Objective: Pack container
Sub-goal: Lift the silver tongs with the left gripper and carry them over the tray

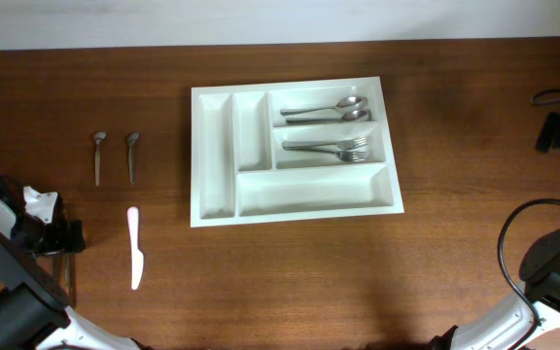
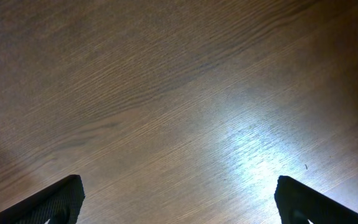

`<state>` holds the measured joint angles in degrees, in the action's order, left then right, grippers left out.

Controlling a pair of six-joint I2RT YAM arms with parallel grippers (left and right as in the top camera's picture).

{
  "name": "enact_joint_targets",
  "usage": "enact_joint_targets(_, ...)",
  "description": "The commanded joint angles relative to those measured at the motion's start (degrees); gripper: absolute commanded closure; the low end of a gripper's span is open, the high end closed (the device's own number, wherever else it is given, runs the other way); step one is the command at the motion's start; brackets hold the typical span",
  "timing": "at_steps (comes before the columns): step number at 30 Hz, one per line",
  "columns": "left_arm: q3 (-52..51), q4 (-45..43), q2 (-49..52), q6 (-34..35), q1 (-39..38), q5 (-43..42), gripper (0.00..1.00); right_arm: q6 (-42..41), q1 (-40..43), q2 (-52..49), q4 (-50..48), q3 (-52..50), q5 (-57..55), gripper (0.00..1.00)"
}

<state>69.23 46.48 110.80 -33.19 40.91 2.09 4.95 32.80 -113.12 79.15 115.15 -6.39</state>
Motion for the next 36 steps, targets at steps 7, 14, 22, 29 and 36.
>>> enact_joint_targets(7, 0.13, -0.96, 2.08, 0.59, 0.13, 0.31, 0.15, 0.17, -0.15, 0.2, -0.15, -0.2, -0.09, 0.01)
enact_joint_targets(14, 0.13, -1.03, 2.08, 0.63, 0.13, 0.26, 0.56, 0.17, -0.15, 0.2, -0.15, -0.2, -0.09, 0.01)
enact_joint_targets(22, 0.44, -1.05, 2.08, 6.75, 0.13, -1.57, 0.98, 0.17, -0.15, 0.2, -0.15, -0.2, -0.09, 0.01)
enact_joint_targets(29, 3.37, -0.79, 2.05, 18.18, 0.13, -14.86, 0.98, 0.17, -0.15, 0.2, -0.15, -0.2, -0.09, 0.01)
enact_joint_targets(36, 10.43, 0.94, 2.05, 23.34, -0.26, -38.4, 0.98, 0.17, -0.15, 0.2, -0.15, -0.2, -0.09, 0.01)
